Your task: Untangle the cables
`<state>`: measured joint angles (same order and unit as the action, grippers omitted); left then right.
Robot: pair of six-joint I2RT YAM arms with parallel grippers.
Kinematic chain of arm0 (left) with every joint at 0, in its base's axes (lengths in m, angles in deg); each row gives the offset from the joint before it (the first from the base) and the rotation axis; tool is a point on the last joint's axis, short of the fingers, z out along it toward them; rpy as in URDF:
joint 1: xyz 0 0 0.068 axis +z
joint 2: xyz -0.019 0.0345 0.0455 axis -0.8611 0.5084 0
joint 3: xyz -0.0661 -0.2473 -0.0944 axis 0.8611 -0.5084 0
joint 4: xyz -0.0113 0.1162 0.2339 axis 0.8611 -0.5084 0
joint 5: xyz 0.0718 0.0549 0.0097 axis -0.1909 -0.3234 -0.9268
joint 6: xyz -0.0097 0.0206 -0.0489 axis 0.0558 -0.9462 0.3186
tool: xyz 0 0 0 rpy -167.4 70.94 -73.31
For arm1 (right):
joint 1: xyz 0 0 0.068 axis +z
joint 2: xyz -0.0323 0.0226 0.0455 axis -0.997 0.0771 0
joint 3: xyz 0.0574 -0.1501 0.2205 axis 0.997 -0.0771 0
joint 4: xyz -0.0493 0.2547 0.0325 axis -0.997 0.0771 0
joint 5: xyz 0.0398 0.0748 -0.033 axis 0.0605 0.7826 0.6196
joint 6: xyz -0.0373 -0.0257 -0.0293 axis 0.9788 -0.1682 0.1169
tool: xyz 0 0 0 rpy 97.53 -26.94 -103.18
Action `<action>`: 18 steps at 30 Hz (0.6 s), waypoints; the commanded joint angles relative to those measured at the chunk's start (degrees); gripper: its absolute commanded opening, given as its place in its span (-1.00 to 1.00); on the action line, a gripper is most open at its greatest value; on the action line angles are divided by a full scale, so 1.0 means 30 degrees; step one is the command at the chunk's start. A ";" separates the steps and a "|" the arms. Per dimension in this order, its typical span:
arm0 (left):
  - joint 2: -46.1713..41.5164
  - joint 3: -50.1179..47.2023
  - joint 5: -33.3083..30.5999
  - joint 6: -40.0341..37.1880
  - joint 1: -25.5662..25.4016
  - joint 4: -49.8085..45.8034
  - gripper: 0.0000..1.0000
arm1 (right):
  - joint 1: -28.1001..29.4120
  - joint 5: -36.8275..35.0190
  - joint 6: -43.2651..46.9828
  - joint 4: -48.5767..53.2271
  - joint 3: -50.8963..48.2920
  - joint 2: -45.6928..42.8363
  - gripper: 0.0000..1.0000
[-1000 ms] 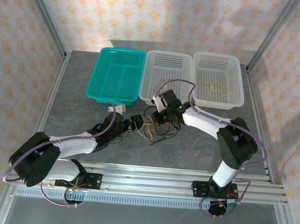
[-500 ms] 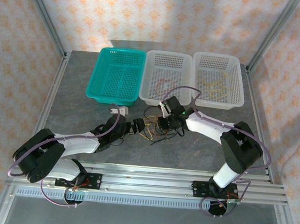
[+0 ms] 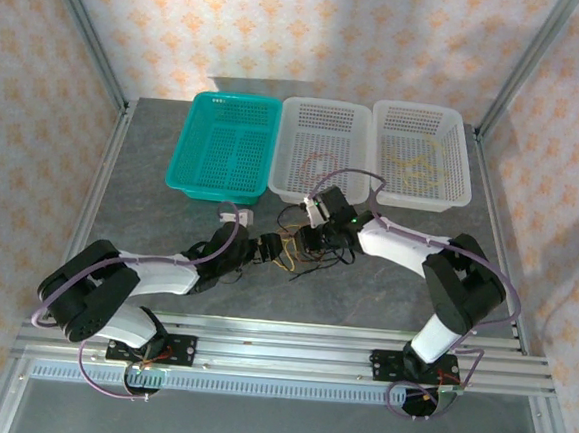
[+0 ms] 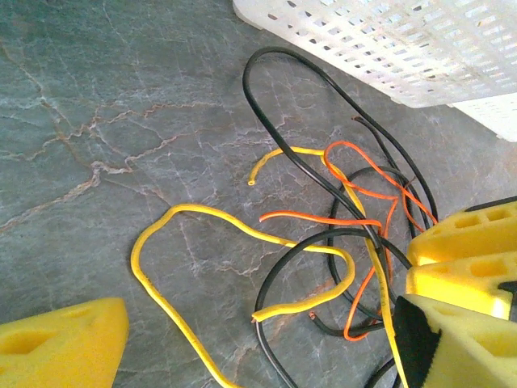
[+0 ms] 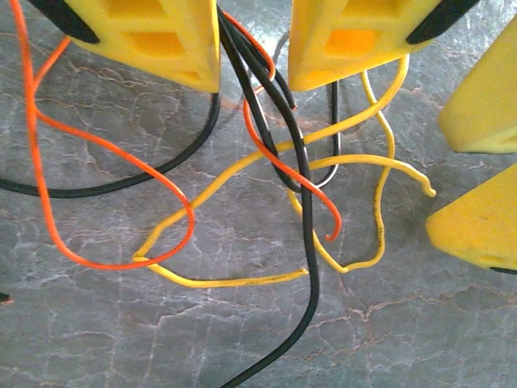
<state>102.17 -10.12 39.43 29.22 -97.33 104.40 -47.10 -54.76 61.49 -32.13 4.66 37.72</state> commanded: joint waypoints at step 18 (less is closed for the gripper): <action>0.0680 0.0582 -0.0038 0.0260 -0.0136 0.0671 0.72 | 0.0075 0.0615 -0.0037 -0.1246 0.0262 0.1376 -0.50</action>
<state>103.74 -10.07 39.72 29.89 -97.33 105.34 -47.10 -53.12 61.34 -34.73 4.46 41.65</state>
